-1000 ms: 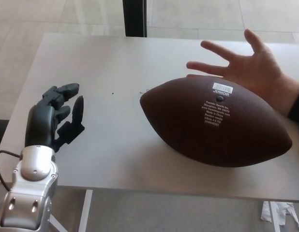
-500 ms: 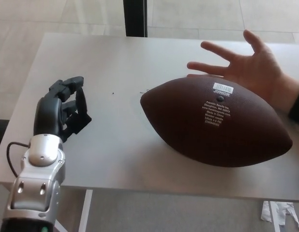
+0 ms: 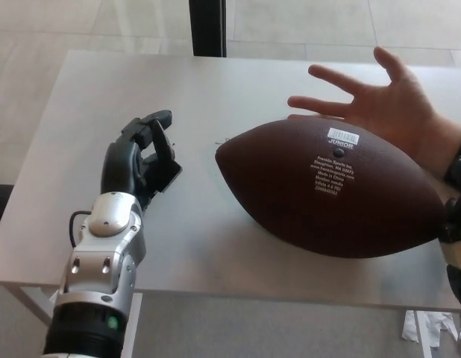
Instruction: The robot uses both its hands to grab the left and right ends of a football kept in the middle of the desk infront of it, lifts it up and places it in the palm of a person
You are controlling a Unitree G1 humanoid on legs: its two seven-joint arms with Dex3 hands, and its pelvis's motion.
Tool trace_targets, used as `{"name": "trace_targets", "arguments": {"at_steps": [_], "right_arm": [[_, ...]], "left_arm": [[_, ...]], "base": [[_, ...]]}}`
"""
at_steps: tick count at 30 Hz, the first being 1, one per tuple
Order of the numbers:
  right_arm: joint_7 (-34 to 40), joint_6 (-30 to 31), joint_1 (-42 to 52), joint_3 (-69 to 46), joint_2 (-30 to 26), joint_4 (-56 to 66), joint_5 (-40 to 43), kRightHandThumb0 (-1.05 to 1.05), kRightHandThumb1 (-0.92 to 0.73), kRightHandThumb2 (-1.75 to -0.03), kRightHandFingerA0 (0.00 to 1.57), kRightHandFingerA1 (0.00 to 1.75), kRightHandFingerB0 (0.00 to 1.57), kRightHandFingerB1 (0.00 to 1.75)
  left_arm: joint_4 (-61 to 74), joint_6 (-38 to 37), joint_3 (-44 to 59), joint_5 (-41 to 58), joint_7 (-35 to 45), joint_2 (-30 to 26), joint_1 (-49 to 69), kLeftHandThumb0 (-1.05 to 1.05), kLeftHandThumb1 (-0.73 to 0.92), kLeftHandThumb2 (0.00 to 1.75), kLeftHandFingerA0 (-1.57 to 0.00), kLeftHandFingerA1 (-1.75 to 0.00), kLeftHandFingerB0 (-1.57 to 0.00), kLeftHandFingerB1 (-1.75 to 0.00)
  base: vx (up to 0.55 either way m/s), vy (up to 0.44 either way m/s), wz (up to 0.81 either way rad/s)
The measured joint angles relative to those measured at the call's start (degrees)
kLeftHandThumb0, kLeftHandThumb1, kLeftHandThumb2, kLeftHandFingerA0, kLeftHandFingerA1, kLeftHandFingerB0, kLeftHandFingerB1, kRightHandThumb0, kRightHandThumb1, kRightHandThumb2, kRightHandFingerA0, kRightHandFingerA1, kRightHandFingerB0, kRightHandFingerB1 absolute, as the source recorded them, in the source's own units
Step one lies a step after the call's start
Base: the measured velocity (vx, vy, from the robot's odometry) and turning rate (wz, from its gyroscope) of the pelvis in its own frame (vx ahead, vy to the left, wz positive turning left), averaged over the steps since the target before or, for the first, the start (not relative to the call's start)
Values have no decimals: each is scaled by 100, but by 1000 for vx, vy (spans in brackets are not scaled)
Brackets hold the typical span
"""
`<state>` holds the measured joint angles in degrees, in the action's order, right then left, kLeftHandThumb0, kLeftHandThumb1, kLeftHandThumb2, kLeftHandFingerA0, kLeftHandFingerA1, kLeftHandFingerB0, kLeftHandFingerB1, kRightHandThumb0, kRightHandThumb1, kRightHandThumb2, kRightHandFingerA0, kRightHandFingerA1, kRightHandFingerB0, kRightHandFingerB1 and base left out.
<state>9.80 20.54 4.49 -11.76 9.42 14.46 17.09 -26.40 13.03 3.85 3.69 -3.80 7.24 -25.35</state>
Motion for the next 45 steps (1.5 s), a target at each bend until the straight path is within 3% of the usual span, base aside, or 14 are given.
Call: {"name": "trace_targets", "arguments": {"at_steps": [7,8,11,12,13,14,15,17,20,27,36,41,42,45], "right_arm": [[72,-8,90,1,215,-51,-24,-97,-79,-113,50,54,31,45],[80,-8,101,-1,216,-51,-25,-89,-90,-68,57,44,37,33],[127,-8,126,-33,216,-50,-32,-89,-74,-112,49,55,30,47],[135,-8,126,-34,216,-50,-36,-88,-91,-68,60,44,36,32],[137,-9,126,-36,214,-50,-38,-88,-90,-68,60,44,37,33],[137,-10,121,-56,198,-50,-37,-93,-78,-112,51,54,31,46],[137,-10,113,-72,189,-50,-35,-88,-91,-68,56,41,35,32],[136,-10,81,-101,175,-50,-36,-83,-72,-111,46,54,24,45],[131,-10,38,-112,163,-50,-38,-84,-71,-110,45,53,25,45],[128,-8,-94,-150,129,-51,-61,-88,-90,-67,53,38,33,30],[137,23,-279,-198,-56,-71,-97,-97,-77,-110,55,55,28,45],[172,35,-283,-197,53,-69,-80,-90,-88,-67,65,47,31,31],[175,40,-282,-198,111,-56,-63,-90,-87,-67,62,46,28,31],[176,51,-248,-212,248,-1,69,-89,-86,-67,61,45,20,30]], "left_arm": [[-294,-354,-225,-1,71,358,-12,-103,92,94,-42,-62,-23,-41],[-304,-369,-245,-1,79,386,-12,-102,92,93,-41,-63,-23,-40],[-309,-378,-316,25,120,571,-1,-103,92,95,-41,-63,-21,-38],[-301,-372,-334,41,135,634,3,-101,92,131,-39,-68,-17,-43],[-288,-358,-346,55,152,667,8,-104,92,98,-42,-71,-17,-39],[-254,-296,-395,95,218,689,15,-104,92,96,-42,-74,-16,-39],[-242,-261,-415,110,253,695,15,-105,91,135,-45,-79,-11,-41],[-179,-136,-495,163,394,690,15,-105,92,99,-40,-80,-14,-39],[-101,21,-572,220,556,664,14,-105,89,134,-41,-78,-14,-42],[42,415,-827,299,973,426,-59,-105,92,99,-56,-124,-20,-36],[143,798,-1012,381,1266,284,-133,-100,92,97,-74,-131,-20,-45],[126,854,-951,399,1253,287,-165,-91,92,93,-69,-132,-26,-46],[101,853,-916,404,1236,293,-174,-80,89,131,-66,-114,-19,-53],[64,848,-819,406,1154,307,-203,-81,92,89,-70,-129,-19,-46]], "base": [[0,0,0],[0,0,0],[0,0,0],[0,0,0],[0,0,0],[0,0,0],[0,0,0],[0,0,0],[0,0,0],[0,0,0],[0,0,0],[0,0,0],[0,0,0],[0,0,0]]}}
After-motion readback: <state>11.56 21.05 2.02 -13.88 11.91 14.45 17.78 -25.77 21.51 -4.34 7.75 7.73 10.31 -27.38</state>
